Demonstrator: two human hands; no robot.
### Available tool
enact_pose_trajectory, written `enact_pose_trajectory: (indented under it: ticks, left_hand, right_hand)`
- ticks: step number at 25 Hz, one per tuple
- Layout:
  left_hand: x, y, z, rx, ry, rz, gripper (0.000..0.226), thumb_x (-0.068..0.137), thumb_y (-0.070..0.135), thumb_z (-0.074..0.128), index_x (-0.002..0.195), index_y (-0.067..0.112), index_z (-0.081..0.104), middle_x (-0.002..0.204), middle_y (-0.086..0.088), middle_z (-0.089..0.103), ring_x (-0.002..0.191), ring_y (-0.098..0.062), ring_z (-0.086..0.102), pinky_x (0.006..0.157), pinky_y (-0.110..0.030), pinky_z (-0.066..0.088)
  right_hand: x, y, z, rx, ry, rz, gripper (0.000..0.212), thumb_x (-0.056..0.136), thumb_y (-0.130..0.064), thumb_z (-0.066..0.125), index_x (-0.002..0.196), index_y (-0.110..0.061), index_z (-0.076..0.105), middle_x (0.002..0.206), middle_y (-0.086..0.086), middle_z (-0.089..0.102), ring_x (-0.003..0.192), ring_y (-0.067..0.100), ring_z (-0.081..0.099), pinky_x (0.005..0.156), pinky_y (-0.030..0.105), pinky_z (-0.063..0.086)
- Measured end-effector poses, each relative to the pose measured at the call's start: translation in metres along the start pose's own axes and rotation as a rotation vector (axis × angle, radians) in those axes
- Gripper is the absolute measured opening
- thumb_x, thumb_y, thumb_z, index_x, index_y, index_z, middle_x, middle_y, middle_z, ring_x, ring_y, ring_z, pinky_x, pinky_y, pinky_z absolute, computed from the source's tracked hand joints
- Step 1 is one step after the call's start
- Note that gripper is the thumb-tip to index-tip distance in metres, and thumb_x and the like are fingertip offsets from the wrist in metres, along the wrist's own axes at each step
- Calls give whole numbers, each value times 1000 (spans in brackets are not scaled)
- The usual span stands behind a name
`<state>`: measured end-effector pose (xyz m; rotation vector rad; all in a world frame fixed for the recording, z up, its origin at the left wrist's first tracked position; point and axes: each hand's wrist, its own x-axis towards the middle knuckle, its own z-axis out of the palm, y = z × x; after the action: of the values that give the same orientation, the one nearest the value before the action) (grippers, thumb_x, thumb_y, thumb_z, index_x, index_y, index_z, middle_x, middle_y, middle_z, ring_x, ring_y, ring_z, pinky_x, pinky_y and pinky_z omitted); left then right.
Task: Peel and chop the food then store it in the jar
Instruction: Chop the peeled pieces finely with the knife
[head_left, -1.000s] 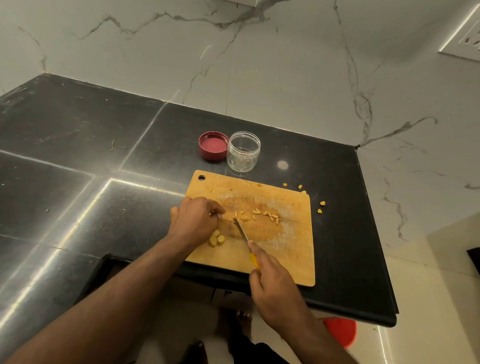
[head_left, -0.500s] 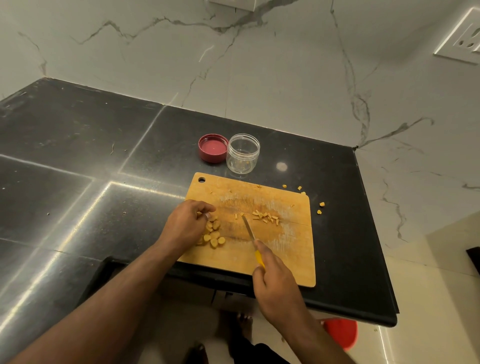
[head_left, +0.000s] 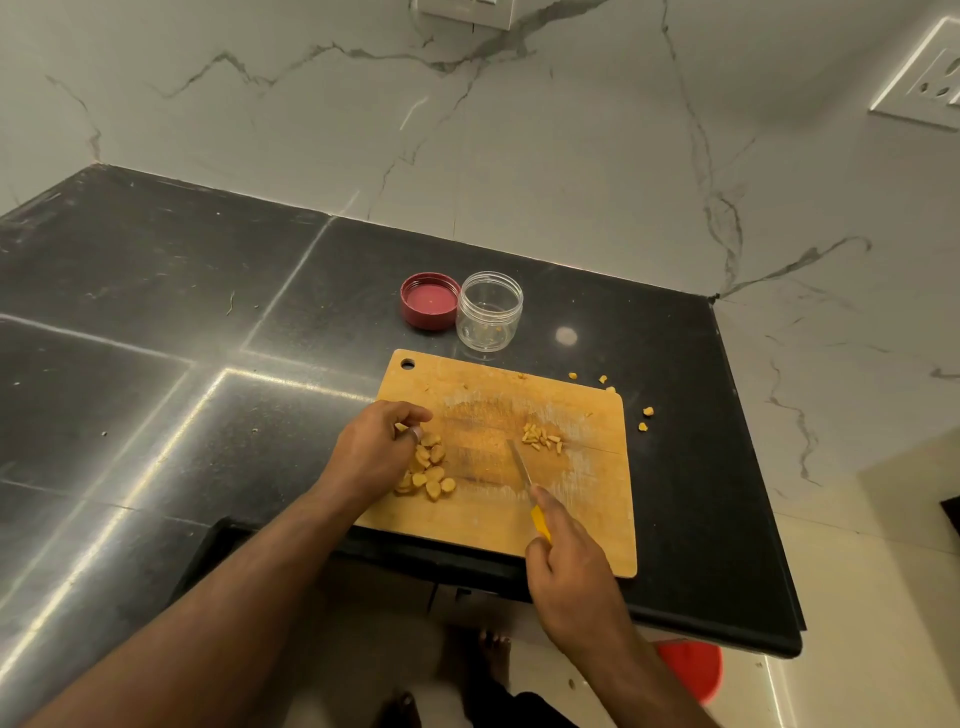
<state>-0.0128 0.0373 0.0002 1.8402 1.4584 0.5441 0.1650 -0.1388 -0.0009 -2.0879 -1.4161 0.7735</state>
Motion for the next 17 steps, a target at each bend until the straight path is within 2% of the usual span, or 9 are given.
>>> enact_pose_trajectory:
  ticks: [3,5,8,10,11,13,15,17]
  left_hand:
    - [1,0,0,44,-32,14,25,99,20,60,121,26,68,118,6,62,96,-7,54,70,-17,41]
    - [2,1,-1,79,-52,26,24,97,20,61,119,26,70,116,6,62,97,-6,54,71,-18,41]
    - [3,6,-2,164,-86,84,22,96,25,63,116,31,72,115,8,60,106,-11,53,84,-27,46]
    - [2,10,-3,327,-139,141,23,96,35,63,118,38,70,118,10,57,113,-14,48,92,-34,46]
    - [1,12,-4,409,-165,156,25,95,40,62,119,41,69,120,11,56,114,-15,45,94,-36,45]
    - [0,15,-6,486,-201,162,24,95,45,61,118,44,67,121,12,54,114,-15,43,95,-38,43]
    - [-1,17,-8,481,-199,174,19,94,42,63,112,43,67,118,13,55,112,-15,43,94,-37,43]
    - [-2,20,-11,416,-191,171,13,92,34,67,104,39,65,107,18,56,109,-13,44,93,-36,45]
  right_hand:
    - [0,6,-2,4,31,47,54,102,-23,40,154,-29,26,147,-4,45,117,16,56,95,31,49]
    - [-2,9,-6,18,56,78,53,102,-23,41,153,-29,27,144,-3,48,112,22,59,86,26,47]
    - [-5,3,-3,66,40,42,53,102,-23,42,153,-30,29,144,-5,47,104,12,55,83,23,43]
    - [-6,-2,0,99,31,22,54,102,-23,43,153,-31,29,146,-7,46,98,7,54,81,20,45]
    - [-7,-4,1,107,23,25,54,102,-23,43,153,-32,29,145,-8,47,90,3,55,75,16,44]
    - [-8,-5,2,115,3,52,53,102,-22,44,153,-32,30,136,-8,52,75,1,54,62,13,42]
    - [-9,-5,1,132,-4,58,52,102,-22,44,152,-32,31,130,-5,55,73,0,52,59,13,41]
    - [-9,-5,0,161,-5,55,51,102,-21,44,151,-32,32,126,-7,56,72,-1,53,57,14,41]
